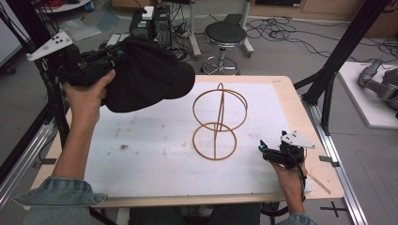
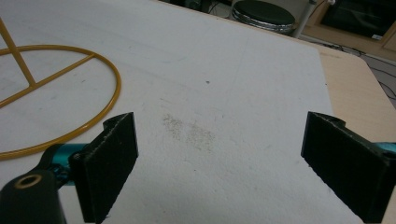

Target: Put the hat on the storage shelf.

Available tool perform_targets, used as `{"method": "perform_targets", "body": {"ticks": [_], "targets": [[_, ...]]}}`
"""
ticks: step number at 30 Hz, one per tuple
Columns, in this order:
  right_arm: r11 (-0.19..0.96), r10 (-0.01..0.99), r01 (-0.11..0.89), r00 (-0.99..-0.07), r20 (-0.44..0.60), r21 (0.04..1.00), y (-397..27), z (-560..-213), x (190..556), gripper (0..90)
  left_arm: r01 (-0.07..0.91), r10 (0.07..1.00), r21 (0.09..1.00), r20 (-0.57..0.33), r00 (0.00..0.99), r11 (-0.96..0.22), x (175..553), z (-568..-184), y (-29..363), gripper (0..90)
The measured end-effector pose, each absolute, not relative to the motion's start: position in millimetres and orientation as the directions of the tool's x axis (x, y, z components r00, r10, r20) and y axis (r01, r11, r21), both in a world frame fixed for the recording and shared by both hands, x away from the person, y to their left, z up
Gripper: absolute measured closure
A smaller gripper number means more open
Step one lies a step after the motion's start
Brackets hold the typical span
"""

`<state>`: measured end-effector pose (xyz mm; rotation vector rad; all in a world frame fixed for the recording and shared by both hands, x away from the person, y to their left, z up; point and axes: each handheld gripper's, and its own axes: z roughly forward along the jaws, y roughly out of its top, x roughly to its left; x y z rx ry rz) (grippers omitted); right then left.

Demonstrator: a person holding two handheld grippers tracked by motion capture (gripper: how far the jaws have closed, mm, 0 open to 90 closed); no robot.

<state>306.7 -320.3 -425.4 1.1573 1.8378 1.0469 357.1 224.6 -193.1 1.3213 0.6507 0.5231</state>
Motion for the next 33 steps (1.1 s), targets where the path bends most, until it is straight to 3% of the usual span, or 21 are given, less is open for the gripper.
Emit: {"method": "perform_targets", "body": {"ticks": [19, 33], "targets": [[0.264, 0.929, 0.352, -0.344, -0.138, 0.898, -320.8, -425.5, 307.3, 10.6, 0.042, 0.576, 0.962, -0.197, 0.794, 0.271, 365.1, -186.1, 189.1, 74.8], [0.265, 0.928, 0.35, -0.345, -0.14, 0.898, -320.7, -425.5, 307.5, 10.6, 0.068, 0.532, 0.97, -0.187, 0.826, 0.235, 371.1, -189.3, 158.8, 74.8]]}}
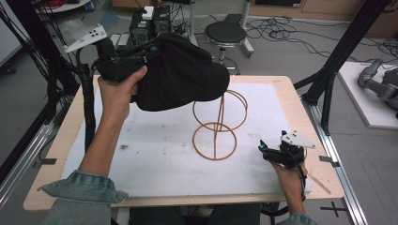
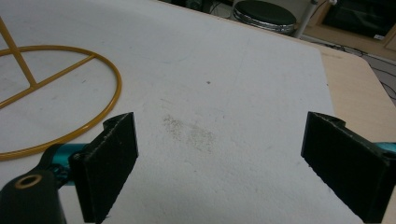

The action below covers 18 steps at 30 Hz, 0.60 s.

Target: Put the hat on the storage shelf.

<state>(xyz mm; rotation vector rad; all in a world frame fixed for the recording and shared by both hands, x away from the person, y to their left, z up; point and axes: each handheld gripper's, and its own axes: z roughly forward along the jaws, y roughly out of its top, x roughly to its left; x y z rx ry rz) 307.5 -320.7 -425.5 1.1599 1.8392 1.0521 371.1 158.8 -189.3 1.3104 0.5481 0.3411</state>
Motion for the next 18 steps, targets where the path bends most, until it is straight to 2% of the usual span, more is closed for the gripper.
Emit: {"method": "perform_targets", "body": {"ticks": [18], "targets": [[0.264, 0.928, 0.354, -0.346, -0.136, 0.897, -321.2, -425.5, 307.5, 10.6, 0.144, 0.49, 0.975, -0.209, 0.846, 0.168, 384.0, -215.5, 125.9, 74.7]]}}
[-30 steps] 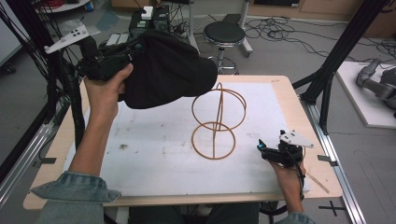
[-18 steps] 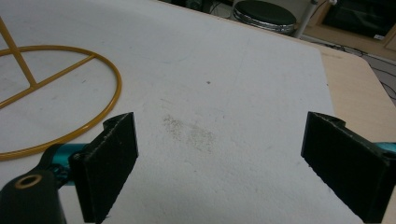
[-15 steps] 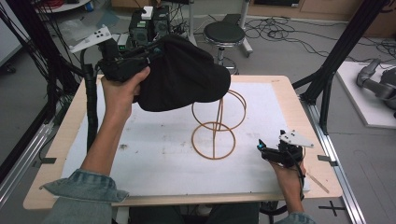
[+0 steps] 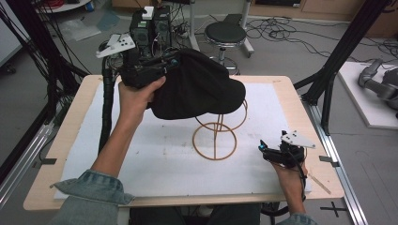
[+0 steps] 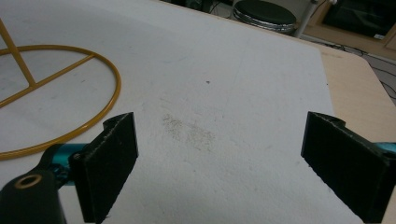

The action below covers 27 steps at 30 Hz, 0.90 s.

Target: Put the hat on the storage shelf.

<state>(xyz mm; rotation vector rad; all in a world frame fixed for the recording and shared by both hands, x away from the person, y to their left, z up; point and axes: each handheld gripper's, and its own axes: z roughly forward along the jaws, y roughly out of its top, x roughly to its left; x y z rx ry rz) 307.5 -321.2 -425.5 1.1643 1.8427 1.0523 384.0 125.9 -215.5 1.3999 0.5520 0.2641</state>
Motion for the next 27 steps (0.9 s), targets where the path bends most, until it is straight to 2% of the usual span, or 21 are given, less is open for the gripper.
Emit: {"method": "perform_targets", "body": {"ticks": [7, 16, 27], "targets": [[0.268, 0.928, 0.354, -0.346, -0.141, 0.896, -321.2, -425.7, 307.7, 10.6, 0.173, 0.471, 0.975, -0.22, 0.854, 0.141, 388.9, -229.5, 114.5, 74.7], [0.268, 0.928, 0.353, -0.346, -0.141, 0.896, -321.7, -426.1, 308.4, 10.6, 0.178, 0.449, 0.983, -0.18, 0.875, 0.047, 387.9, -242.0, 91.4, 74.5], [0.266, 0.928, 0.357, -0.346, -0.137, 0.895, -322.1, -426.2, 308.4, 10.6, 0.173, 0.436, 0.985, -0.153, 0.887, -0.005, 384.3, -253.6, 71.7, 74.5]]}}
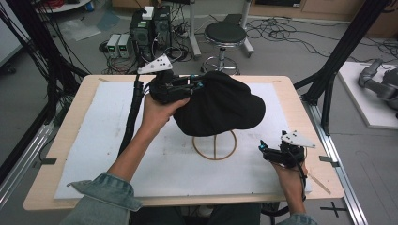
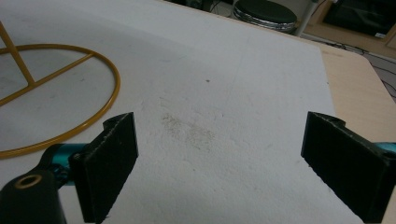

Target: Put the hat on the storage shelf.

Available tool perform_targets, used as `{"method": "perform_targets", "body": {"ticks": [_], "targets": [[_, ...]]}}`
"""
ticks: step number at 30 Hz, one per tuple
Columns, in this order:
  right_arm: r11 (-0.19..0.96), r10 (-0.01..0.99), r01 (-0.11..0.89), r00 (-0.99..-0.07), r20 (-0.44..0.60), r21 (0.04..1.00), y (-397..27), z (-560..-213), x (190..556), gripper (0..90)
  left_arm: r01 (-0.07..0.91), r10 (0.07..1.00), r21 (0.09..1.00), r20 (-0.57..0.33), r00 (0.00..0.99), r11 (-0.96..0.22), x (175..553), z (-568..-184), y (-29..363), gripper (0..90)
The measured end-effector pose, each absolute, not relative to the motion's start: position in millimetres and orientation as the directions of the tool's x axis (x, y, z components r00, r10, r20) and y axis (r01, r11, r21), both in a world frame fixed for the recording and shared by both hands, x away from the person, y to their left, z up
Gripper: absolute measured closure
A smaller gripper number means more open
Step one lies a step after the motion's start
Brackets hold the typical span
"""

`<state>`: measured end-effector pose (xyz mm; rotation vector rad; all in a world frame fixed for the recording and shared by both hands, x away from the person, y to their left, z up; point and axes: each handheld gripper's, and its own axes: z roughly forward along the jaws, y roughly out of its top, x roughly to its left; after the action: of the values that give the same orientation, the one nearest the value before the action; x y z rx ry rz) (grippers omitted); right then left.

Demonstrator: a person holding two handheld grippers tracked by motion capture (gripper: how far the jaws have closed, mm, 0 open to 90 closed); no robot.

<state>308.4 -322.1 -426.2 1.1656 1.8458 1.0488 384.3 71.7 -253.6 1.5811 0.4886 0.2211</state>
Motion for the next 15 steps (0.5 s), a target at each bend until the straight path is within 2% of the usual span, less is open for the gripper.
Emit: {"method": "perform_targets", "body": {"ticks": [15], "targets": [[0.268, 0.928, 0.36, -0.347, -0.139, 0.894, -322.2, -426.5, 308.6, 10.6, 0.155, 0.436, 0.987, -0.121, 0.892, -0.042, 382.3, -262.8, 63.1, 74.1]]}}
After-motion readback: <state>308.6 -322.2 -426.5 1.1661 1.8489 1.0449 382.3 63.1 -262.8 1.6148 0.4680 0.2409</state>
